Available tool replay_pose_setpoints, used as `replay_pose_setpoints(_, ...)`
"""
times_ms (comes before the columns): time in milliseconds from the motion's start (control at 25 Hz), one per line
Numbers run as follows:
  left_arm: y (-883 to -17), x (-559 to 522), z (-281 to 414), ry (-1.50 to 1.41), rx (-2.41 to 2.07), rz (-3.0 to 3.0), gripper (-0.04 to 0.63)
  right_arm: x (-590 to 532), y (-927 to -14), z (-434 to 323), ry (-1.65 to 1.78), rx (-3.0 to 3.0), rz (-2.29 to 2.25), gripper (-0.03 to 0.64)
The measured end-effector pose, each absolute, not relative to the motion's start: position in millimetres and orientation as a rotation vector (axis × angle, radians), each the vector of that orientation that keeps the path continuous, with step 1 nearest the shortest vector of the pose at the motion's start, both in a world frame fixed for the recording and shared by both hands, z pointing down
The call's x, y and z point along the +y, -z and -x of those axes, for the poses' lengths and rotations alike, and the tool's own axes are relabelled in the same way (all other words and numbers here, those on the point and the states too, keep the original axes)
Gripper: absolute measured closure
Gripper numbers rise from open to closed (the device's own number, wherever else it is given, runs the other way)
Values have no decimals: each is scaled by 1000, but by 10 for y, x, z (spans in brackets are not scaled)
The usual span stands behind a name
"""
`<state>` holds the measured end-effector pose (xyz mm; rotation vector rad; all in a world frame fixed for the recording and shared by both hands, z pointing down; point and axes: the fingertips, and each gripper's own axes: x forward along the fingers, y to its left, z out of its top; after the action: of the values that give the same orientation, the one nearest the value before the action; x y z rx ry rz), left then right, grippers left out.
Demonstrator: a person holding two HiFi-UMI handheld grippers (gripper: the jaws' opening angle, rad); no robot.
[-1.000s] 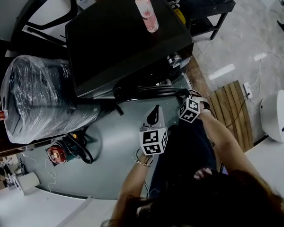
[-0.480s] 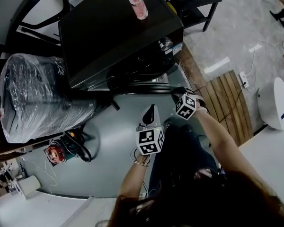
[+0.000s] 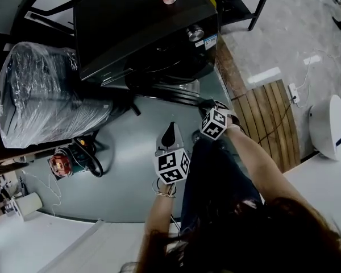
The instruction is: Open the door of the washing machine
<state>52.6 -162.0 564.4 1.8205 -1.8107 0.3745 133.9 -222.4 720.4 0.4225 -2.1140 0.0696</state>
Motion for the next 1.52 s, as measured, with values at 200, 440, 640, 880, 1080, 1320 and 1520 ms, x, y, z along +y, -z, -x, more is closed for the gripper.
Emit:
replay_pose_setpoints(200,-5653,-1310,-499,-363,-1861,-1747,583,-1983,-7226,-1276,-78,-2137,-391,555)
replay_pose_setpoints(440,-5657,-1075,-475,-358,-1880,-1713,583,-1762,-7250,-1207,-132,-2145,-380,557)
replay_pose_setpoints(640,-5652,-1005,-428,-348,-1857,-1747,583,-1602,-7259,-1151,-163,-2136,-413,557)
replay_pose_setpoints(880,-5658,-870,-295,-364,-1782,-1818,584,-1341,-7260,-1045,-210,-2109,-471,557)
replay_pose_setpoints(1080,-5685,-686,-91,-372,-1741,-1856,583,-1104,-7270,-913,-253,-2100,-531,557)
replay_pose_setpoints(1320,-5709,-376,195,-380,-1720,-1875,583,-752,-7286,-707,-302,-2082,-578,557)
replay_pose_setpoints(1520,-5729,-148,424,-387,-1709,-1897,583,-504,-7308,-529,-331,-2074,-619,557)
